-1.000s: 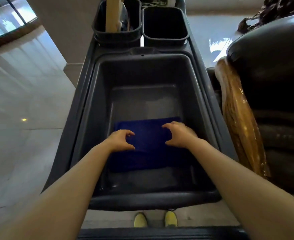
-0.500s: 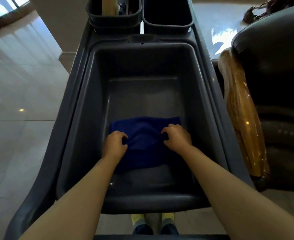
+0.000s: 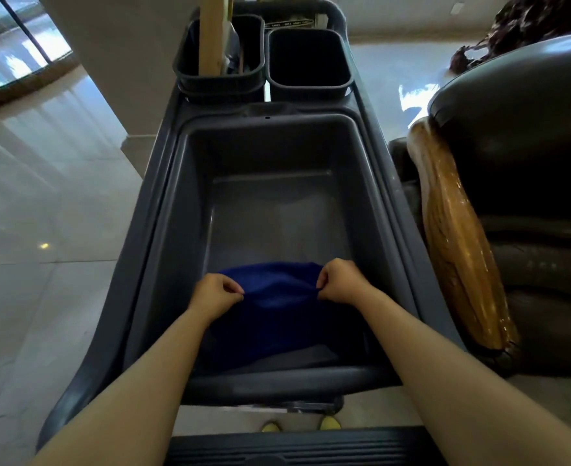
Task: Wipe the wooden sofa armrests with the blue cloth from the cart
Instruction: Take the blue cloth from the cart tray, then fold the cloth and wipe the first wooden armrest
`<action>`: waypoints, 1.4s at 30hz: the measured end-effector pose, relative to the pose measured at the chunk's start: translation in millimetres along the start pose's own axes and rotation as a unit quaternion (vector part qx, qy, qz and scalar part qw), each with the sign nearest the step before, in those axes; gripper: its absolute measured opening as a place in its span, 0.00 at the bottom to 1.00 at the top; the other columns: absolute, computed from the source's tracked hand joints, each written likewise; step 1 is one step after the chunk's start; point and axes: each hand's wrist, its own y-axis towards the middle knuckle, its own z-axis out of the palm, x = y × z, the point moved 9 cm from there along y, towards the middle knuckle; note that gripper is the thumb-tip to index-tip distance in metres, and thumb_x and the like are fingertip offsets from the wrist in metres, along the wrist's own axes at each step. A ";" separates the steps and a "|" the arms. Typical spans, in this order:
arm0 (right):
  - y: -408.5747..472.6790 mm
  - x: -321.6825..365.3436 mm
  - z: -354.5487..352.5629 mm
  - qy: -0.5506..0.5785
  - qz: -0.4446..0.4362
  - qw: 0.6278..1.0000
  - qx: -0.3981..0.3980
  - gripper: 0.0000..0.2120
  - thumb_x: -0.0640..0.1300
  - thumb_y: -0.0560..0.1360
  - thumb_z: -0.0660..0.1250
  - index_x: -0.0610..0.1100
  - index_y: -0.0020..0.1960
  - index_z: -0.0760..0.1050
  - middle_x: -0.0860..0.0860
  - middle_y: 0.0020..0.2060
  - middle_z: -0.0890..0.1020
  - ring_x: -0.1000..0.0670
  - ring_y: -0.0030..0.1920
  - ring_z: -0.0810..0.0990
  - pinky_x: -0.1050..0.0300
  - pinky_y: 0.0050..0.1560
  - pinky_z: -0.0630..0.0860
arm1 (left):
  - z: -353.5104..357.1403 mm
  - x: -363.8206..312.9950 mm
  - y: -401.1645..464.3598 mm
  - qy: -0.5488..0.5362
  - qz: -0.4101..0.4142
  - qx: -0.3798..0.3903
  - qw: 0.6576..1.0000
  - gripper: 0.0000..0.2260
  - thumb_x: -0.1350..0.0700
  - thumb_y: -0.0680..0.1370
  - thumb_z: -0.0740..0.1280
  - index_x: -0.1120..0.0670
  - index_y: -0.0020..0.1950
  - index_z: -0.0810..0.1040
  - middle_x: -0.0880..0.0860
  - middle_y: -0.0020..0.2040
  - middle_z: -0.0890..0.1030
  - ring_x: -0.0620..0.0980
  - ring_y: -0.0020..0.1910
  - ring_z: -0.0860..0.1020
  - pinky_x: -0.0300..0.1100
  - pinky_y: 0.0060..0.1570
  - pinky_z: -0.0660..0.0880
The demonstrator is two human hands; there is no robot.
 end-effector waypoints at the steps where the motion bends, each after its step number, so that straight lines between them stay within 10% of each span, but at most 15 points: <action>1: -1.9 4.3 -6.8 0.005 -0.003 1.000 -0.010 0.05 0.37 0.64 0.74 0.42 0.40 0.82 0.46 0.43 0.84 0.50 0.43 0.80 0.61 0.42 0.73 | -6.2 -6.1 -0.6 -0.011 0.002 -0.003 1.000 0.03 0.62 0.70 0.71 0.57 0.41 0.83 0.54 0.44 0.83 0.48 0.44 0.79 0.40 0.47 0.73; 7: -22.4 41.4 -72.0 0.021 -0.048 0.996 -0.075 0.06 0.41 0.63 0.76 0.47 0.31 0.80 0.53 0.30 0.79 0.59 0.32 0.75 0.68 0.28 0.68 | -60.8 -61.7 -15.6 -0.070 0.059 -0.027 0.995 0.06 0.64 0.69 0.71 0.54 0.35 0.82 0.55 0.35 0.83 0.50 0.37 0.80 0.43 0.41 0.80; 13: -66.5 74.5 -159.4 0.020 -0.105 0.980 -0.169 0.03 0.41 0.65 0.75 0.43 0.39 0.84 0.51 0.33 0.82 0.57 0.34 0.77 0.63 0.41 0.72 | -127.3 -123.6 -46.7 -0.064 0.157 -0.066 0.983 0.04 0.65 0.70 0.70 0.59 0.42 0.83 0.51 0.33 0.81 0.42 0.33 0.78 0.23 0.28 0.72; 23: -157.1 83.8 -265.8 0.039 -0.128 0.944 -0.302 0.04 0.40 0.66 0.73 0.44 0.42 0.83 0.53 0.33 0.81 0.56 0.36 0.78 0.63 0.43 0.74 | -171.0 -224.1 -100.6 -0.162 0.273 -0.061 0.946 0.07 0.65 0.70 0.70 0.53 0.36 0.81 0.54 0.35 0.81 0.48 0.36 0.79 0.40 0.40 0.78; 42: -280.5 -192.1 -393.4 0.096 -0.109 0.924 -0.354 0.07 0.41 0.64 0.75 0.51 0.31 0.80 0.53 0.29 0.82 0.55 0.32 0.79 0.61 0.31 0.74 | 64.5 -419.7 -196.8 -0.222 0.286 0.034 0.932 0.05 0.68 0.72 0.67 0.60 0.40 0.80 0.56 0.37 0.80 0.48 0.37 0.80 0.31 0.31 0.77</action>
